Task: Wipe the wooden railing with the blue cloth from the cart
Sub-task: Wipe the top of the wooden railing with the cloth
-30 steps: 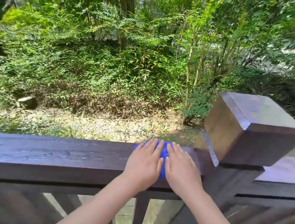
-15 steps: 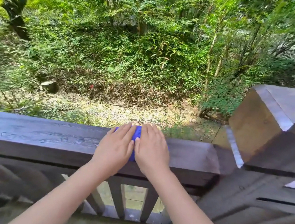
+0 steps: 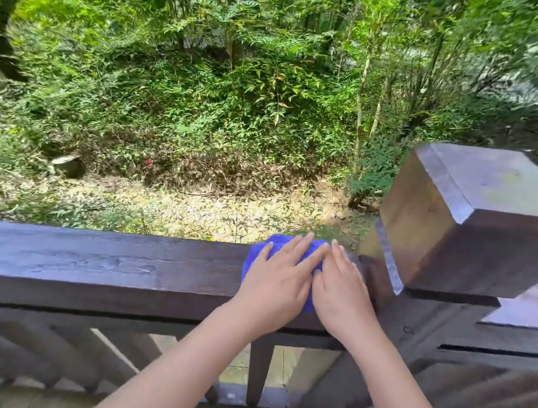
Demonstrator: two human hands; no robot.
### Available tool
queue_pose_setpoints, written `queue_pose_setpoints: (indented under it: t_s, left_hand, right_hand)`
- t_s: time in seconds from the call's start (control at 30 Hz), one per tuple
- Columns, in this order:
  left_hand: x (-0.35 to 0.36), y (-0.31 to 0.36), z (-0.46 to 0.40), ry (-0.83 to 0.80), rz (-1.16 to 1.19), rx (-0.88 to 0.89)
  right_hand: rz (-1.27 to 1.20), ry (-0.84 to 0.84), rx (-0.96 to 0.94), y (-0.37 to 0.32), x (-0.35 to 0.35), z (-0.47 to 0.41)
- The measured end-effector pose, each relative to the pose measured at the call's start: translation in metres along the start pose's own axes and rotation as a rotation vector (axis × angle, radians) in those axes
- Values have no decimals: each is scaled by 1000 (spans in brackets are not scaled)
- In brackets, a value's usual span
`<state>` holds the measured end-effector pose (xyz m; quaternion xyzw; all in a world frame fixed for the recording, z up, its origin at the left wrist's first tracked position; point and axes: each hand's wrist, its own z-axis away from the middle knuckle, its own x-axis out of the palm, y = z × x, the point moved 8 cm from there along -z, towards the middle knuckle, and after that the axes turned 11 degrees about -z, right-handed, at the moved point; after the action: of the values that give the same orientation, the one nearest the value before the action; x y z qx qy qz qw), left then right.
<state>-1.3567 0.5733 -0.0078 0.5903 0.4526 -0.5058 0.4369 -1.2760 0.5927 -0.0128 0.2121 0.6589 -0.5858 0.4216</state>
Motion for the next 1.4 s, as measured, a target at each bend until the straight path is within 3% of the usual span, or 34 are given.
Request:
queue_pose_setpoints:
  t_s: [0.13,0.3,0.43,0.57,0.73,0.87,1.0,1.13,1.4]
  left_hand:
    - [4,0,6,-1,20,14]
    - [1,-17,12,9,-38,22]
    - [-10,-81,42,18,-90,-51]
    - [-20,-171,87,-43,-109,-246]
    - [-9,-126,58,-32,-95,-353]
    - [-5,-113,49,7,-174,-370]
    - [-14,-118,68,71,-142,-269]
    - [-19,-157,93,75,-189,-413]
    - [-28,-259,149,90,-213,-484]
  right_hand:
    - [-123,-69,-11,6,-1,-3]
    - [-129,12,-26,7,-2,1]
    - [63,51,-45,10,7,8]
    - [226,135,-84,3,12,15]
    - [260,107,-59,-6,19,12]
    - [262,17,-91,-28,37,1]
    - [265,-46,-167,-62,60,-5]
    - [288,-79,-265,-98,84,-6]
    - [291,-95,-337,-157,128,-4]
